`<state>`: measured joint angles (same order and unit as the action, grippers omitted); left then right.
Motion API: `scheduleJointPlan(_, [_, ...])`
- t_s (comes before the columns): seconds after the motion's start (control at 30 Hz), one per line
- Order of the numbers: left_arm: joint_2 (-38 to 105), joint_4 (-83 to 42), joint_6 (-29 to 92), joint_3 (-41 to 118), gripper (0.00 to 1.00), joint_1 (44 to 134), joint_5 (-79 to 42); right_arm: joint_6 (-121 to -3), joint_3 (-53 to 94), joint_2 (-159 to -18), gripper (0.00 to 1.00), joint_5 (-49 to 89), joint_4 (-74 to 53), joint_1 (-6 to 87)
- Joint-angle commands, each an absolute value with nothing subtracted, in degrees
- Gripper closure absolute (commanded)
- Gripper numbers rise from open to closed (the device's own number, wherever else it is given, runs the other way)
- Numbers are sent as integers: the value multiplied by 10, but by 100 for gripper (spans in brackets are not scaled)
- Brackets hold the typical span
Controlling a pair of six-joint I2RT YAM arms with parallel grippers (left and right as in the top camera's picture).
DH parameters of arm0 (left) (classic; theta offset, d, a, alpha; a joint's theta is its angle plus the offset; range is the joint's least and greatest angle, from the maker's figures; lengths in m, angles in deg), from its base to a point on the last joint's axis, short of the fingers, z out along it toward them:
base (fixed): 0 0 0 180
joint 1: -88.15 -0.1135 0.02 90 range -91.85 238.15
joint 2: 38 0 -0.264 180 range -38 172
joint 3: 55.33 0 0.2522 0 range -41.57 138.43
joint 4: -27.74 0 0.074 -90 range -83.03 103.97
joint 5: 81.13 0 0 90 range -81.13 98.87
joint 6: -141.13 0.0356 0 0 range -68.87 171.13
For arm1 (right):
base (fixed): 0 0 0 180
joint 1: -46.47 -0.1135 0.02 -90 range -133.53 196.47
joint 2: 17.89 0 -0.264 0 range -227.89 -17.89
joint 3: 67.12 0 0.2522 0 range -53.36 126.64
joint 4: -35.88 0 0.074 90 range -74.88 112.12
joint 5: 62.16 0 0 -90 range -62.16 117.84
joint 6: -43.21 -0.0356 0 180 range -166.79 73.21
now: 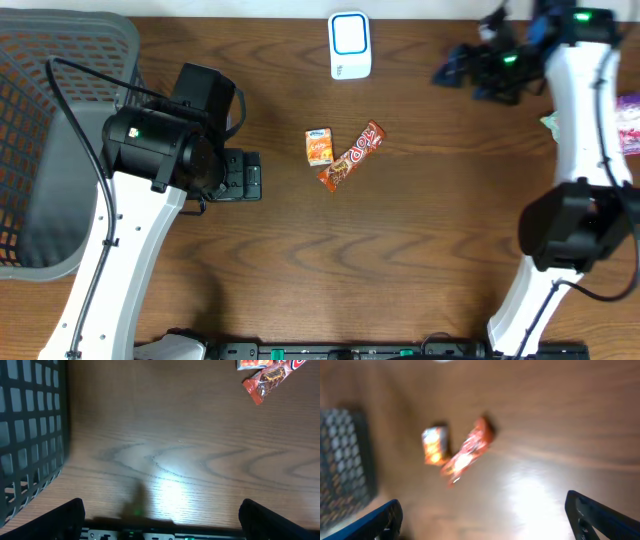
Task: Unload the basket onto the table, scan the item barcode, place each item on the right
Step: 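Reach the right gripper to the red-orange candy bar and grasp it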
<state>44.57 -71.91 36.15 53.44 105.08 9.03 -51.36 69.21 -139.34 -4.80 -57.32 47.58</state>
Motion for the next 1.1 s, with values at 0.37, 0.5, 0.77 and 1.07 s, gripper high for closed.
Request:
scheduleJointPlan(0.37, [447,-721,361,532,2,1048,94,-907,491,-1406,1,77,-372,270])
scheduleJointPlan(0.5, [447,-721,361,532,2,1048,94,-1027,444,-1406,7,149,-328,239])
scheduleJointPlan(0.77, [447,-721,361,532,2,1048,94,-1131,357,-1409,22,205,-226,210])
scheduleJointPlan(1.07, [447,-721,361,532,2,1048,94,-1140,313,-1409,53,216,-188,209])
